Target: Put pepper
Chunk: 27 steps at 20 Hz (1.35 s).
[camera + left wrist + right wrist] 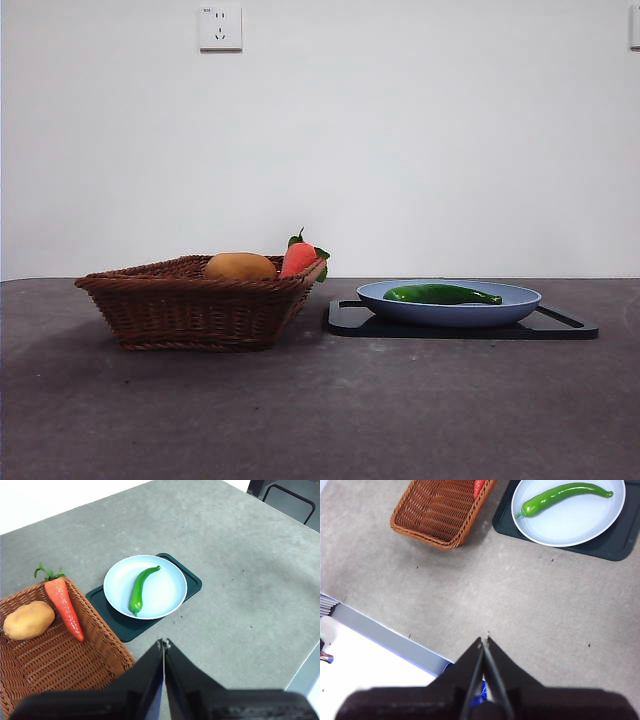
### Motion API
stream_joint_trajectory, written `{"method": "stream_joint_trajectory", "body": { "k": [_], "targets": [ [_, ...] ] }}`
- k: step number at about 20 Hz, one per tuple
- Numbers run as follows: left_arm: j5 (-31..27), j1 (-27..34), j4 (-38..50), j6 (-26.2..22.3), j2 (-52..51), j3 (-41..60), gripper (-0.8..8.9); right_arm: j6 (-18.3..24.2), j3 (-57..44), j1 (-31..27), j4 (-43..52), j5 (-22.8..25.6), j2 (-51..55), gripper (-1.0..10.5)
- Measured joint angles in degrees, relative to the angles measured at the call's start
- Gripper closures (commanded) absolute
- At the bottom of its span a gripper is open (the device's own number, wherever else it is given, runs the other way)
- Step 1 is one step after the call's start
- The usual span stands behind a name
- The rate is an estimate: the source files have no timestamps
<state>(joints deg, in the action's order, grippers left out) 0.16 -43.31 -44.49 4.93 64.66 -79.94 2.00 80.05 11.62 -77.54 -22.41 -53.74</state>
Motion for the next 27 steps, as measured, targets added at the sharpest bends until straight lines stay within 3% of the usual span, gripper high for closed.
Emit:
{"method": "stream_joint_trajectory", "body": {
  "k": [3, 5, 9, 13, 17, 21, 27],
  "targets": [
    [-1.4, 0.9, 0.9, -1.8, -0.1, 0.0, 8.05, 0.0, 0.0, 0.0, 0.0, 0.0, 0.0, 9.4],
    [-2.8, 4.7, 5.5, -3.8, -0.6, 0.0, 8.05, 0.0, 0.0, 0.0, 0.0, 0.0, 0.0, 9.4],
    [-0.4, 16.2, 11.9, -9.9, -7.6, 0.0, 8.05, 0.0, 0.0, 0.0, 0.0, 0.0, 0.1, 9.4],
    [1.3, 31.1, 15.2, -11.8, -16.7, 1.9, 8.06, 0.0, 0.0, 0.0, 0.0, 0.0, 0.1, 9.4],
    [1.3, 41.4, 26.2, -12.0, -28.8, 16.4, 8.05, 0.0, 0.0, 0.0, 0.0, 0.0, 0.1, 9.4],
    [1.1, 46.7, 42.4, -12.0, -41.5, 36.4, 8.05, 0.0, 0.0, 0.0, 0.0, 0.0, 0.1, 9.4],
    [1.3, 48.1, 43.7, -10.9, -53.8, 58.6, 8.05, 0.0, 0.0, 0.0, 0.0, 0.0, 0.1, 9.4]
  ]
}}
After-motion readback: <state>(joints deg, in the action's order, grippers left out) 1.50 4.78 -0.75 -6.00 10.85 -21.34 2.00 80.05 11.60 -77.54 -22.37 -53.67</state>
